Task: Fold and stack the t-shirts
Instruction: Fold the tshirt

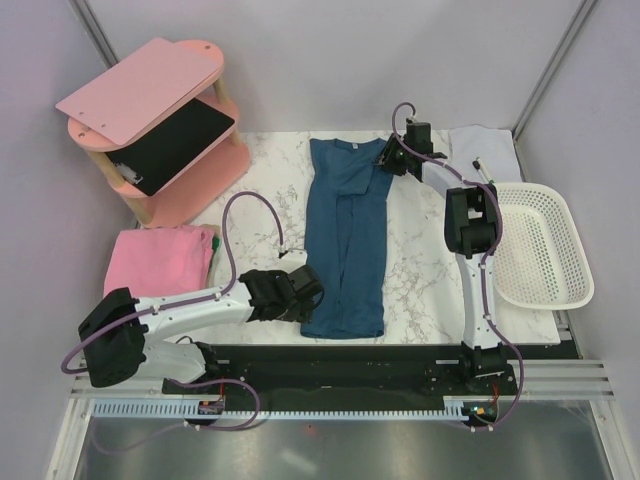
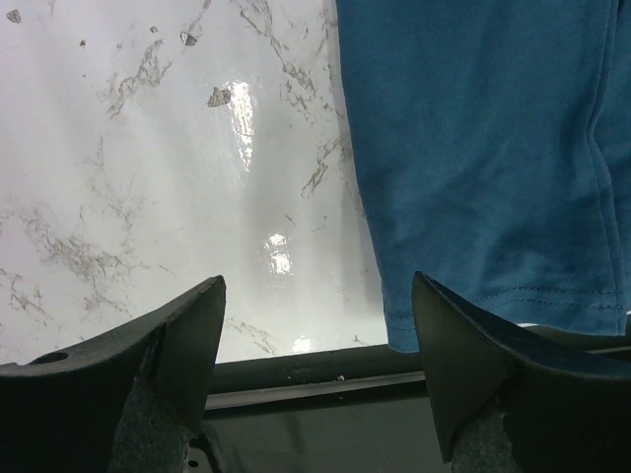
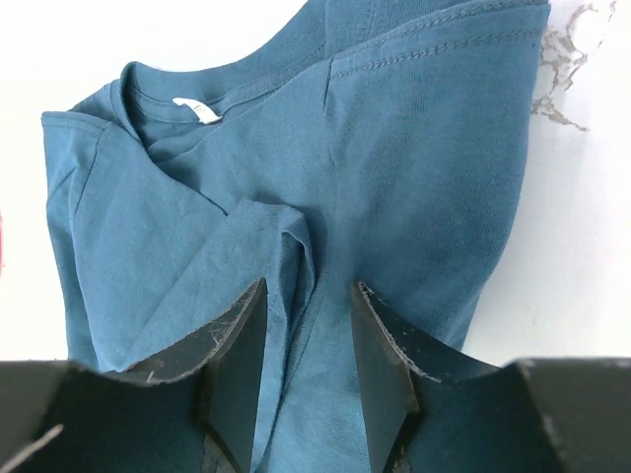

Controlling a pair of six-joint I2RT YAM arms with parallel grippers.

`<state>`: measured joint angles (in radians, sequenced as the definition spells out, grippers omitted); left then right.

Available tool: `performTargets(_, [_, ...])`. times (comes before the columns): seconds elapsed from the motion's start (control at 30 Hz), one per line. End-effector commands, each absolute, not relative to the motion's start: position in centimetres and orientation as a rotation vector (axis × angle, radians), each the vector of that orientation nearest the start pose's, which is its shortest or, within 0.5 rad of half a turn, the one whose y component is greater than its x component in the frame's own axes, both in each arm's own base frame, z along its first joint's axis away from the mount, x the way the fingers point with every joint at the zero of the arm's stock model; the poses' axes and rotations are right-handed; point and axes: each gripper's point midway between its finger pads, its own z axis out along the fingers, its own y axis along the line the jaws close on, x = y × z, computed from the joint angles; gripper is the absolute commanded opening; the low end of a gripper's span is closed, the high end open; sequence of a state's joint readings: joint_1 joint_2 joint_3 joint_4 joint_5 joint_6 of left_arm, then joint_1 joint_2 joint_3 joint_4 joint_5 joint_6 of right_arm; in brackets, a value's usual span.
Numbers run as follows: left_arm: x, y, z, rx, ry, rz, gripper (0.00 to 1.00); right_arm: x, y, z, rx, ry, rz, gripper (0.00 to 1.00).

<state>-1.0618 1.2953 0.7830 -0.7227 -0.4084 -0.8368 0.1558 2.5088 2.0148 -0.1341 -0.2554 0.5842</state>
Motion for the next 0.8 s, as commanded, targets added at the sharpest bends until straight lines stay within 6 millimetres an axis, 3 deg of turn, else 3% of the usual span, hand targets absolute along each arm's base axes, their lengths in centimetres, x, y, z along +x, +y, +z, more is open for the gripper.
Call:
performTargets(0.0, [16.0,-20.1,5.7,0.213,2.596,-0.061,0.82,63.3,17.5,4.2,0.328,2.22,0.715,0.47])
performTargets(0.5, [15.9,-20.4,4.8,0.228,2.623,-0.051,0.82,63.7,18.5,5.8,0.294,2.174,0.768,0.45])
performTargets(0.67, [15.9,-20.5,4.6,0.232,2.625,-0.051,0.82,64.0,19.1,4.7,0.301,2.191,0.776,0.45])
performTargets(0.77, [15.8,-20.5,4.6,0.232,2.625,-0.049,0.82,63.9,19.7,3.4,0.303,2.218,0.778,0.4])
